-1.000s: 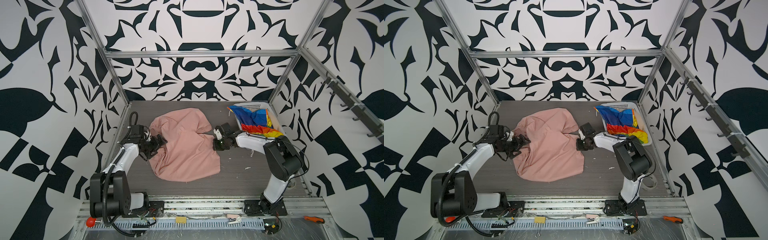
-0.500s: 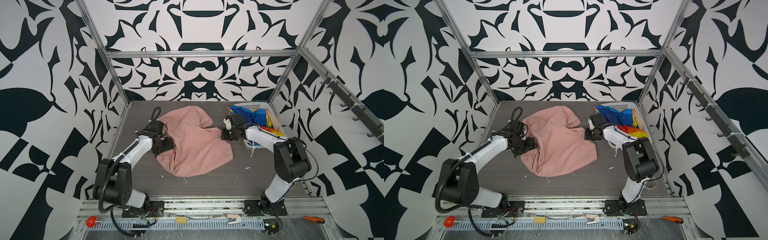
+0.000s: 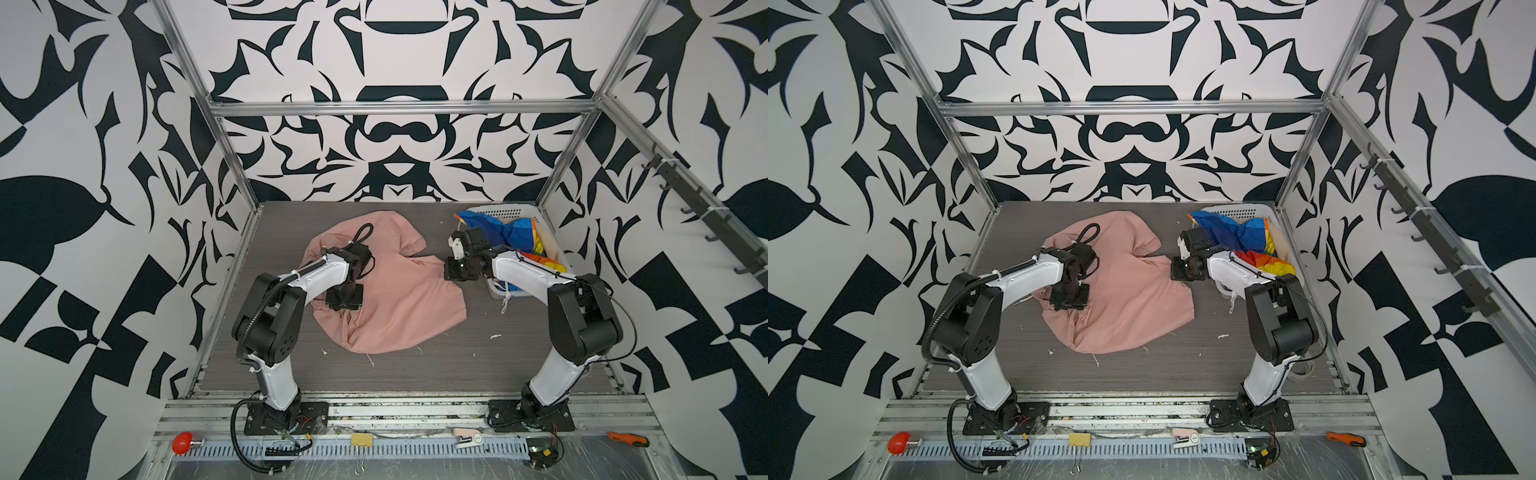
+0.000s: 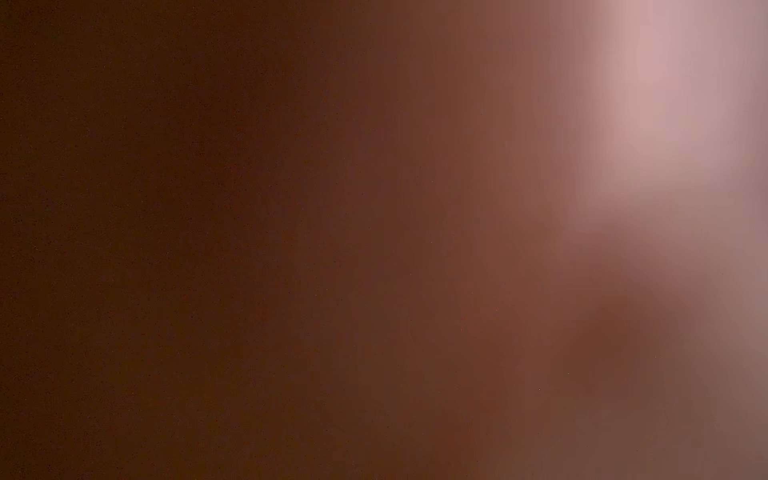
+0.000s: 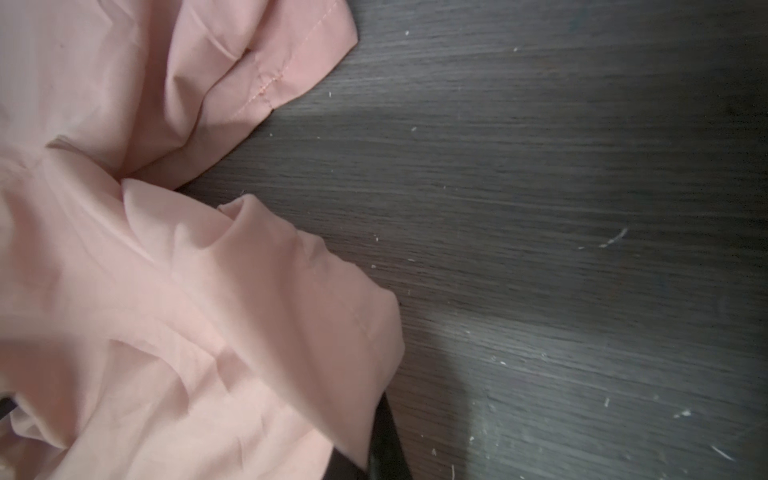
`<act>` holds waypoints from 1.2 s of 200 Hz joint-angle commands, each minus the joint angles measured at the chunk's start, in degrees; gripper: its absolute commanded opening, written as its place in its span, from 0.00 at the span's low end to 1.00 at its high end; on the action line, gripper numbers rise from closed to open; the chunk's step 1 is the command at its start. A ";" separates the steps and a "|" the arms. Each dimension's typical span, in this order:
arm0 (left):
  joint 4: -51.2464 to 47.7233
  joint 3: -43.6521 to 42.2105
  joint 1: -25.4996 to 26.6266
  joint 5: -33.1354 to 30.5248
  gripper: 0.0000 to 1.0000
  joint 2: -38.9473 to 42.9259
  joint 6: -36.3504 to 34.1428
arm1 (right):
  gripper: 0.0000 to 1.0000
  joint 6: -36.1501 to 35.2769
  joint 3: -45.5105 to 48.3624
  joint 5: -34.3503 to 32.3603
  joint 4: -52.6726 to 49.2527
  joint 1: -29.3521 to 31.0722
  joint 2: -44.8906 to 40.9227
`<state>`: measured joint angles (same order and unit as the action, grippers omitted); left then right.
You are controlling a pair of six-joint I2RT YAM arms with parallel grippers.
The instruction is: Fold and stack the shorts
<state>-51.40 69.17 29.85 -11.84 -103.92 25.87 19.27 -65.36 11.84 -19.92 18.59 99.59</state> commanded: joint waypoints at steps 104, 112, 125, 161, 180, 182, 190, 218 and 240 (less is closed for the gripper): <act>5.84 3.47 -21.98 19.48 0.06 12.85 -0.87 | 0.00 4.29 -9.09 -1.16 -1.44 -8.17 -2.46; 7.11 4.14 -24.70 22.23 0.06 13.78 -0.03 | 0.00 4.62 -10.87 -1.32 -1.92 -8.65 -2.35; 7.76 5.73 -27.83 23.97 0.05 15.62 0.73 | 0.00 4.99 -13.23 -2.04 -2.57 -9.35 -2.71; 11.92 0.39 -29.92 23.18 0.16 25.31 3.56 | 0.00 4.12 -14.55 -4.40 -2.97 -10.63 -4.01; 15.11 -8.39 -31.45 24.20 0.28 30.01 5.72 | 0.00 3.06 -13.71 -5.36 -3.43 -10.74 -3.51; 15.50 -9.43 -31.63 24.46 0.28 30.38 5.94 | 0.00 2.99 -13.60 -5.41 -3.43 -10.76 -3.41; 17.11 -13.48 -32.52 25.48 0.32 32.43 6.74 | 0.00 2.81 -13.28 -5.42 -3.38 -10.78 -2.97; 22.09 -24.68 -36.55 31.50 0.34 33.55 9.67 | 0.00 2.35 -13.30 -5.08 -4.49 -10.61 -1.25; 24.17 -29.21 -37.26 34.64 0.36 34.90 10.97 | 0.00 2.08 -12.48 -4.91 -5.25 -10.51 -1.14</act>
<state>-31.46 43.62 -6.74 17.02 -70.50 33.76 22.33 -78.46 8.08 -23.75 7.51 98.98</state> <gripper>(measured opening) 0.338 0.044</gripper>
